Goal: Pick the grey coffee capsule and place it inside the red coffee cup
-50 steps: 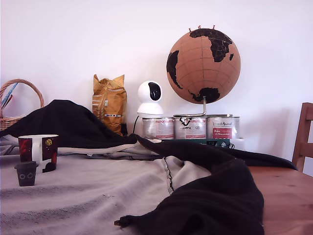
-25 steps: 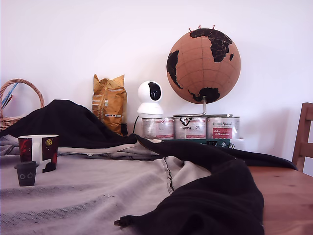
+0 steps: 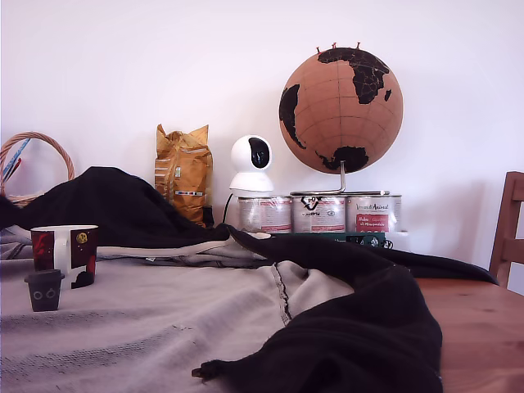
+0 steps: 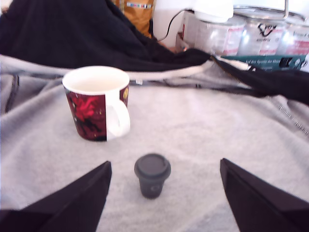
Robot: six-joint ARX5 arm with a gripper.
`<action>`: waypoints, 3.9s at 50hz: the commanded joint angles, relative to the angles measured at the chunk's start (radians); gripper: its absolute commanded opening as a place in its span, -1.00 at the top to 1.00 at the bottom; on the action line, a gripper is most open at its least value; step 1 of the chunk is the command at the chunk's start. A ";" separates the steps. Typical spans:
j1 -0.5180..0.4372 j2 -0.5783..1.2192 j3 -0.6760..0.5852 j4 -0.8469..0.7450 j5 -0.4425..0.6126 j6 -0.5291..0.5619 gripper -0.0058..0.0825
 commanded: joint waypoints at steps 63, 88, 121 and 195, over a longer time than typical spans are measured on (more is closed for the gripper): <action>-0.004 0.679 0.367 0.164 0.136 0.003 0.76; -0.013 0.679 0.623 0.169 0.154 -0.085 0.76; 0.119 0.679 0.793 -0.207 0.097 -0.022 0.76; 0.115 0.109 0.717 -0.805 0.113 0.134 0.92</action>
